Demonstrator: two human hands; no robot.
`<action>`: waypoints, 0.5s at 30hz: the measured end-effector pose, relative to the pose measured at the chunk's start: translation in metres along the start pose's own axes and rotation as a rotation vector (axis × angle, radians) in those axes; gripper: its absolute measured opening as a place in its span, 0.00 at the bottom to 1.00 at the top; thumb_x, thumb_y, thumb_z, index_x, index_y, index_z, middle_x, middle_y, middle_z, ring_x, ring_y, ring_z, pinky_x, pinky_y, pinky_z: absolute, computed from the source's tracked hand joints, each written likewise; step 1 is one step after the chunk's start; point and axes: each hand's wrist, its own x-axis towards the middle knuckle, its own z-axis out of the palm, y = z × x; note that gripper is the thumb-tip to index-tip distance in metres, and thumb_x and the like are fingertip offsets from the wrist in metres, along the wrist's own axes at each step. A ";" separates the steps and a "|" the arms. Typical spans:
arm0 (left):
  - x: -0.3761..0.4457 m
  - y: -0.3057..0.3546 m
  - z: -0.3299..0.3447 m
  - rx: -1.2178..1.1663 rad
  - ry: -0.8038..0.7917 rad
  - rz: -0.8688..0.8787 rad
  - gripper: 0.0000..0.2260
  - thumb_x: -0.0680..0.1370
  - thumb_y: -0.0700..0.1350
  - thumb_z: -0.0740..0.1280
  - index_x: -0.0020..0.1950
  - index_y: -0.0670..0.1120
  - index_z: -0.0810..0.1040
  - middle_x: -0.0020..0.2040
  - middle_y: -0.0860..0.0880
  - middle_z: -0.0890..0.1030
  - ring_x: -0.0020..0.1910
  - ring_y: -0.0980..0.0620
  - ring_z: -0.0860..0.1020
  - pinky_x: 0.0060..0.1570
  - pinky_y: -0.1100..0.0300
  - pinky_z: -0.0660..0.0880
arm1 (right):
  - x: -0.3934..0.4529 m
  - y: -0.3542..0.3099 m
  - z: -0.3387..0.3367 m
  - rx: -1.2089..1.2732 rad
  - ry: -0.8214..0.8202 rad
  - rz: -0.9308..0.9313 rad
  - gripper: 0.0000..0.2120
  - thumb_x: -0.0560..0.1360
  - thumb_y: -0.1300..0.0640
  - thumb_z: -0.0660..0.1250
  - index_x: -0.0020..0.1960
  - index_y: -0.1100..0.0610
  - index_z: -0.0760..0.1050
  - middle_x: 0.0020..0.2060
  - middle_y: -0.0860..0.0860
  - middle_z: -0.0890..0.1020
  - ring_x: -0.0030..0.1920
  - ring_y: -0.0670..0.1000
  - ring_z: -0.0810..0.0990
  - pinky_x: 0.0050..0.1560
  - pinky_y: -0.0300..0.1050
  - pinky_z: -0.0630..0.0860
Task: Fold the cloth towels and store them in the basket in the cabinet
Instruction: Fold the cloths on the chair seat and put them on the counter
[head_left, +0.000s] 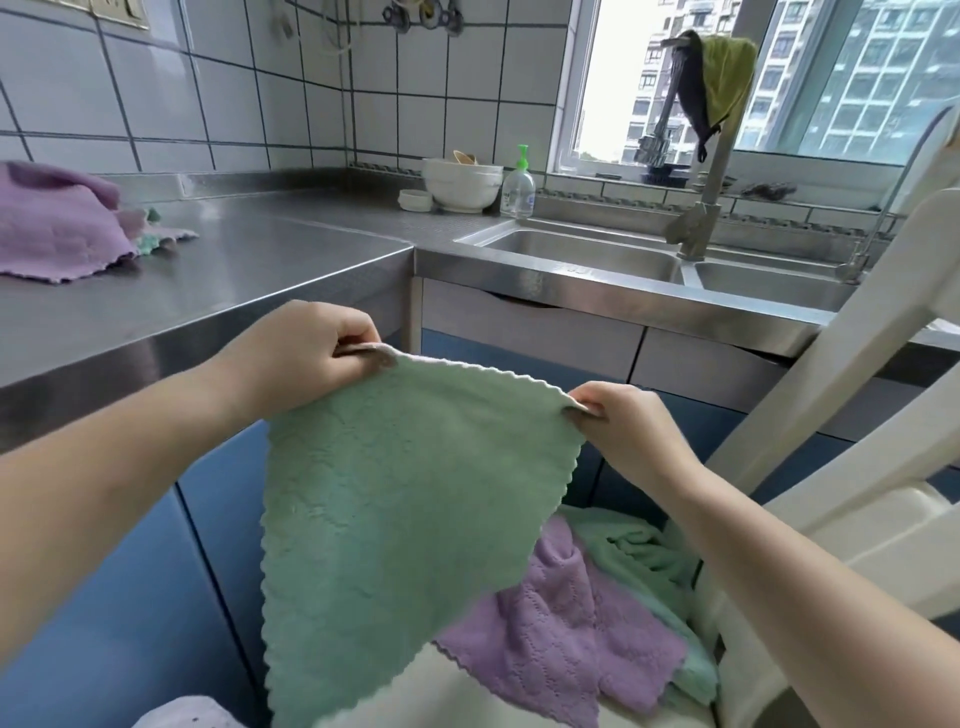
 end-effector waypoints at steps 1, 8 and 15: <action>-0.004 -0.006 0.000 0.054 0.024 0.008 0.10 0.74 0.58 0.65 0.40 0.53 0.78 0.33 0.56 0.78 0.34 0.54 0.76 0.35 0.56 0.71 | 0.001 0.002 -0.003 0.031 0.027 0.011 0.06 0.74 0.59 0.67 0.45 0.50 0.81 0.38 0.44 0.82 0.42 0.49 0.80 0.42 0.42 0.74; -0.058 -0.008 0.009 0.071 0.146 0.181 0.15 0.75 0.55 0.58 0.46 0.48 0.80 0.41 0.54 0.81 0.40 0.54 0.76 0.40 0.56 0.72 | -0.050 -0.001 -0.012 0.338 0.139 0.062 0.09 0.75 0.59 0.67 0.44 0.45 0.80 0.37 0.38 0.83 0.39 0.39 0.80 0.41 0.34 0.74; -0.158 0.002 0.059 -0.193 -0.233 0.151 0.07 0.75 0.51 0.63 0.48 0.53 0.80 0.42 0.63 0.77 0.42 0.63 0.76 0.42 0.70 0.71 | -0.171 0.009 0.020 0.538 -0.062 0.158 0.14 0.77 0.66 0.62 0.41 0.48 0.75 0.33 0.40 0.78 0.31 0.39 0.73 0.32 0.28 0.67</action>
